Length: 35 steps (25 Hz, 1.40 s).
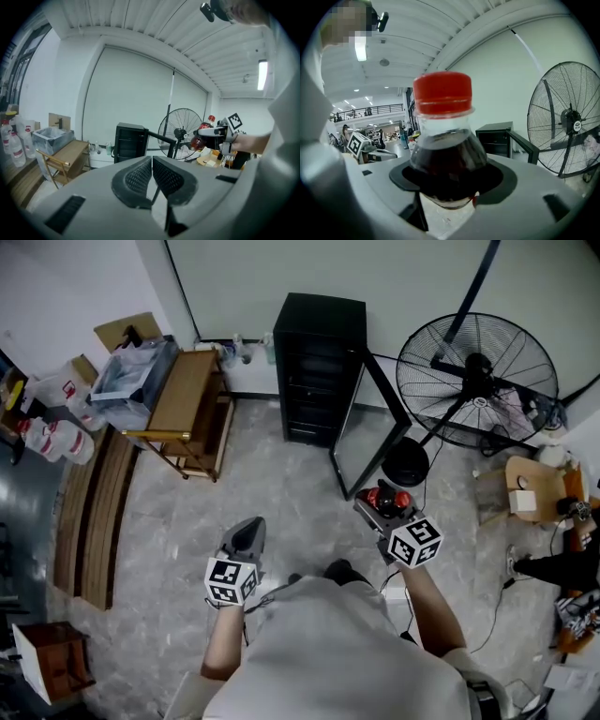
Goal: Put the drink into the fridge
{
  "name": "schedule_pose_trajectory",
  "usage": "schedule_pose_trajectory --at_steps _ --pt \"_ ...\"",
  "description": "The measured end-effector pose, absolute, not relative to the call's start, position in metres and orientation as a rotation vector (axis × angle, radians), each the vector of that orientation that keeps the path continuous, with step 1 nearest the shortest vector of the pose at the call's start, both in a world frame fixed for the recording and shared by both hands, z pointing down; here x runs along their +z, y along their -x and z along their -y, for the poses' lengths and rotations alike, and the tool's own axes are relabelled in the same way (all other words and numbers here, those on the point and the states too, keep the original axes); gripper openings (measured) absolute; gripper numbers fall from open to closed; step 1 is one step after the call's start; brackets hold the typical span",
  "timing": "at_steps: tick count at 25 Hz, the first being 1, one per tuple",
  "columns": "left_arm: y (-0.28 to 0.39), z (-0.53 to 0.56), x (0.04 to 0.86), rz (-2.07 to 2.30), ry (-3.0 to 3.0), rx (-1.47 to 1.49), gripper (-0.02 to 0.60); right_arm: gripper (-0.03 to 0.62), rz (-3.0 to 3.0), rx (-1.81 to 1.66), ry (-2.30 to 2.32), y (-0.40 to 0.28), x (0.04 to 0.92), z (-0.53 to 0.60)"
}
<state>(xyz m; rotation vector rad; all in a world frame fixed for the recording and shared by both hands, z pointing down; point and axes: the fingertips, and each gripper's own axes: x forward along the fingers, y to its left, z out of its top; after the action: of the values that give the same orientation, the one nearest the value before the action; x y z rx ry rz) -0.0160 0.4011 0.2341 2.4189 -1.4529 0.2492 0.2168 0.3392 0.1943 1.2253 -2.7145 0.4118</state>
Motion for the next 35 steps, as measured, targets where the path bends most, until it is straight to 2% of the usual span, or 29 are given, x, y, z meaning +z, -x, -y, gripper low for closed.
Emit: schedule_pose_trajectory --at_steps 15,35 --pt "0.039 -0.367 0.249 1.455 -2.384 0.26 0.009 0.308 2.7 0.455 -1.236 -0.201 0.209 -0.301" --pt "-0.01 -0.168 0.254 1.501 -2.327 0.298 0.009 0.307 2.773 0.514 -1.052 -0.214 0.235 -0.098"
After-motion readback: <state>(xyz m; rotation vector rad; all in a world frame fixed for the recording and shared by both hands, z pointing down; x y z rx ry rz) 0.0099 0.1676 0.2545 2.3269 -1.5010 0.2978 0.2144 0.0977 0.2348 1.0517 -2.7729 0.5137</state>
